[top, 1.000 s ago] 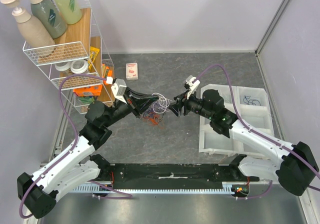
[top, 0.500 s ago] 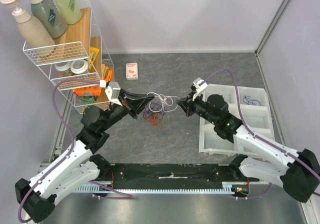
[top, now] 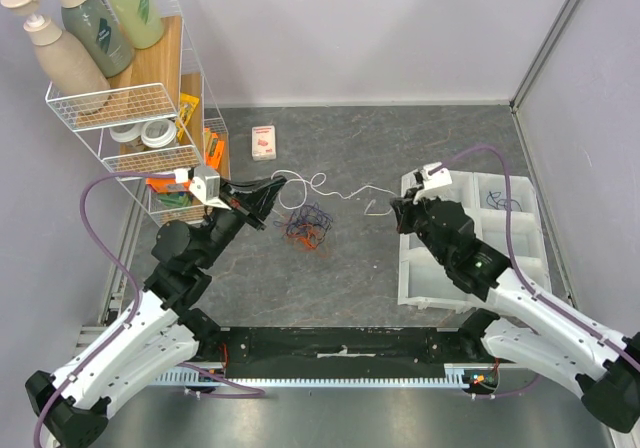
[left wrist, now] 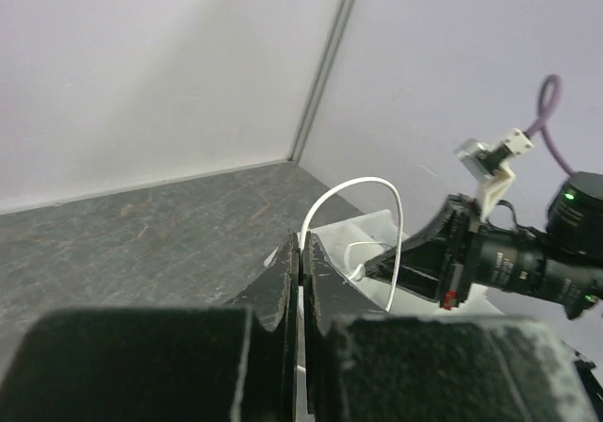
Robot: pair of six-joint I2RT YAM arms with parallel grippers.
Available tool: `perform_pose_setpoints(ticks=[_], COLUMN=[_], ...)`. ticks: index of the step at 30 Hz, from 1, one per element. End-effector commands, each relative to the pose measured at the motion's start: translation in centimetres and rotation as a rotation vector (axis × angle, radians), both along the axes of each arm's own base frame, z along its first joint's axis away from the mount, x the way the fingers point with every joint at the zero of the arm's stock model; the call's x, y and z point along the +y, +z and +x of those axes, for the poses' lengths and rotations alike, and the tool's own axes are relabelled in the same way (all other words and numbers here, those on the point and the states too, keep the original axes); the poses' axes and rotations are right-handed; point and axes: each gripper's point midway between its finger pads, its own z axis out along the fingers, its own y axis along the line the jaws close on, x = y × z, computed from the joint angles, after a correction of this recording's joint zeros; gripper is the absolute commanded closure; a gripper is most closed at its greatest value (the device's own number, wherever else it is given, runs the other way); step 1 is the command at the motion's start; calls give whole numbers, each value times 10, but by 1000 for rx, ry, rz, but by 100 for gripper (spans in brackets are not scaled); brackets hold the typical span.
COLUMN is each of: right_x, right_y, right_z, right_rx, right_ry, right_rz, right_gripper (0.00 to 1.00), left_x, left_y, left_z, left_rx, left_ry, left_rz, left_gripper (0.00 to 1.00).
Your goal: Untangle the cables
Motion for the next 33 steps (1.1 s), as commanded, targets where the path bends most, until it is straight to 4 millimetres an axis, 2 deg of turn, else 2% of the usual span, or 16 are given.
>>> perform_pose_setpoints(ticks=[1,9,16,21,24,26,28,30,32,33], right_x=[-62,-120,-181,-206,-215,-212,-197,-166,-118,-93], right_y=[-7,3,27,49,55,57,58,60,63,60], right_z=[-1,-23,-48,-65,-72,-72,-66,-55,-46,-43], right_rx=[32,2,-42,-89,-104,-103,-93,-96,-100,-90], right_ry=[-308,-513,-766,-837,-861,-838,-757,-591,-348,-224], right_rz=[-34,-56,-70,-29,-16,-5,-9,-30,-41,-58], right_gripper=[100,100,100,100,100,100,100,100,100,100], left_x=[22,54,79,84,83,80,67,32,-4,-21], left_y=[0,-10,-21,-22,-23,-24,-22,-14,-9,-13], left_z=[13,31,40,41,41,41,39,28,16,11], left_rx=[-2,93,144,150,154,153,132,69,29,36], left_ry=[141,337,480,504,502,489,421,234,37,-56], left_rz=[0,-38,-42,-52,-57,-53,-45,-5,41,74], left_gripper=[98,98,98,98,98,98,98,98,98,98])
